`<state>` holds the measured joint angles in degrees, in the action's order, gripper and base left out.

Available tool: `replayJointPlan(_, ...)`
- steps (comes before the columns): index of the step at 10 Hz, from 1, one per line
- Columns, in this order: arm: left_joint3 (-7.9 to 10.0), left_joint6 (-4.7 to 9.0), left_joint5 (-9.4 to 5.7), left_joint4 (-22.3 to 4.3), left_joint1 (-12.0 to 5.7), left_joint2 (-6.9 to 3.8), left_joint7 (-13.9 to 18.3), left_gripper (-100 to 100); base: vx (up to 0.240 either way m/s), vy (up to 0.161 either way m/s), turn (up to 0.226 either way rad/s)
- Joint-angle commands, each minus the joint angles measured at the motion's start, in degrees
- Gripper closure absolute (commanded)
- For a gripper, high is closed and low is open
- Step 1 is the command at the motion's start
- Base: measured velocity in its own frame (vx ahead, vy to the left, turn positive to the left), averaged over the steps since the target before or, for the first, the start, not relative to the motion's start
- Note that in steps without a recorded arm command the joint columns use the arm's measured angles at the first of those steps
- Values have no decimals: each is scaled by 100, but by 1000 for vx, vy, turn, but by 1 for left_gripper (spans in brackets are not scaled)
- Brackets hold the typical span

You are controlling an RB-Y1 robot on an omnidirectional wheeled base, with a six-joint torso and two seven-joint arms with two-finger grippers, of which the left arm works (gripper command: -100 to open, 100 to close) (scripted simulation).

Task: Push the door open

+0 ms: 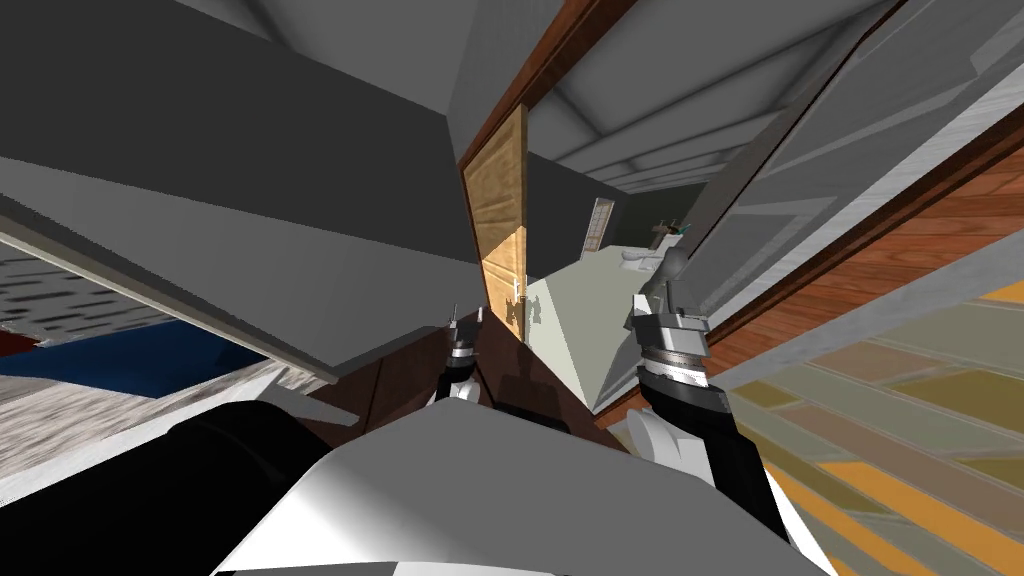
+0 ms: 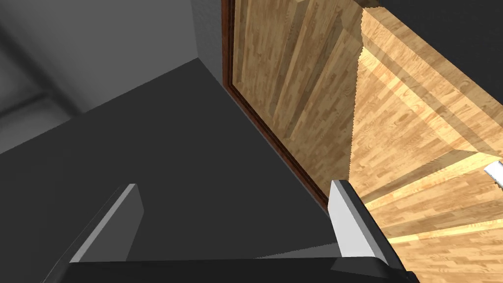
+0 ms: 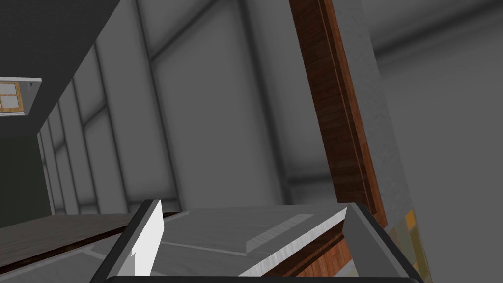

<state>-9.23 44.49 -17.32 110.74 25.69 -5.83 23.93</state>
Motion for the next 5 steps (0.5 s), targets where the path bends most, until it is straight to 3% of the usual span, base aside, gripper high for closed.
replayJointPlan(1,-74,61,-127,-231,-57,-8,129,-100,77,99,-248)
replayJointPlan(5,-222,185,-361,-653,-138,-27,363,-100,83,95,-213)
